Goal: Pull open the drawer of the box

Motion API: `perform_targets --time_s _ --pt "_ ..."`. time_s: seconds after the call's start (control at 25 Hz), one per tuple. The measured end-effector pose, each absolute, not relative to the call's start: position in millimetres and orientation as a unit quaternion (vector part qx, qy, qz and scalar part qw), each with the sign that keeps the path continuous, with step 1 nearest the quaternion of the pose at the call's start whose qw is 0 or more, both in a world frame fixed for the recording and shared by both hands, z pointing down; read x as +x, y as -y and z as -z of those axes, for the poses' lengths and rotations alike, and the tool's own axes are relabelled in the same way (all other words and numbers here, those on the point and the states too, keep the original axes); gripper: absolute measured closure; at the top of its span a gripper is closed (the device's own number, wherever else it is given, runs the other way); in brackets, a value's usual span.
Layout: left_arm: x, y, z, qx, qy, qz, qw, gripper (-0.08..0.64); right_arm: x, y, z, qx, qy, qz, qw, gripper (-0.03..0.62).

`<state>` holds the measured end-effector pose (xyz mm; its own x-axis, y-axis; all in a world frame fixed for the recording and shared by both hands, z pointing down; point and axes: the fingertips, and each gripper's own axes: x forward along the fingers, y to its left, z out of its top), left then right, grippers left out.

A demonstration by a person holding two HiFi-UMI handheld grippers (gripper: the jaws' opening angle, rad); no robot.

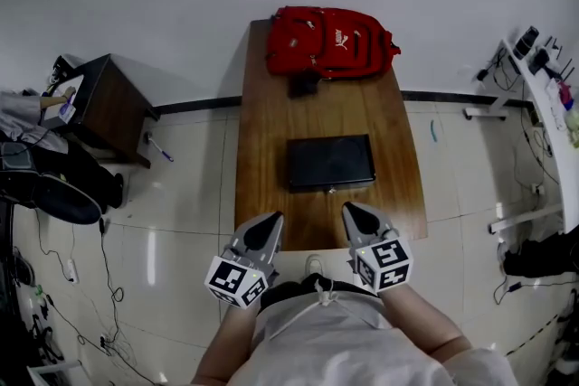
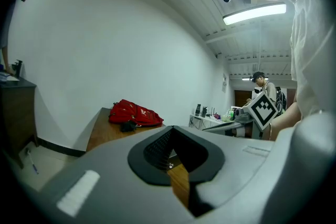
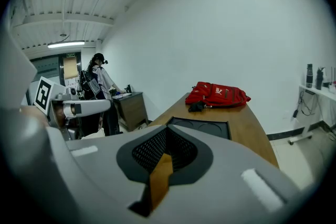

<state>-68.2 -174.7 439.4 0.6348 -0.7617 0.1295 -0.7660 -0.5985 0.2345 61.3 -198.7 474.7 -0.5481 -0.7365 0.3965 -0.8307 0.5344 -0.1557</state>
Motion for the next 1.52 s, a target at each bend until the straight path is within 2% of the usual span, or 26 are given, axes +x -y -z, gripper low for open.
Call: perform_targets --time_s 0.56,0.72,0.96,1.4,1.52 --pt "-61.5 241.2 -473.7 0.894 0.408 -0.031 0.185 0.554 59.5 248.4 -562.3 0.459 0.817 -0.257 0.236 0.582" --pt "-60.5 249.2 -486.7 0.896 0.398 -0.041 0.194 0.554 58.7 253.6 -594.4 0.464 0.795 -0.285 0.266 0.517" --pt "-62.5 248.6 -519.5 0.892 0.388 -0.057 0.227 0.554 58.5 258.9 -637.5 0.464 0.768 -0.336 0.287 0.482" --pt "-62.6 245.6 -550.2 0.882 0.388 -0.058 0.262 0.554 57.3 270.9 -654.9 0.474 0.752 -0.364 0.278 0.483" --pt "-56.7 245.6 -548.6 0.886 0.378 -0.060 0.262 0.554 54.4 271.0 -654.5 0.468 0.754 -0.365 0.282 0.517"
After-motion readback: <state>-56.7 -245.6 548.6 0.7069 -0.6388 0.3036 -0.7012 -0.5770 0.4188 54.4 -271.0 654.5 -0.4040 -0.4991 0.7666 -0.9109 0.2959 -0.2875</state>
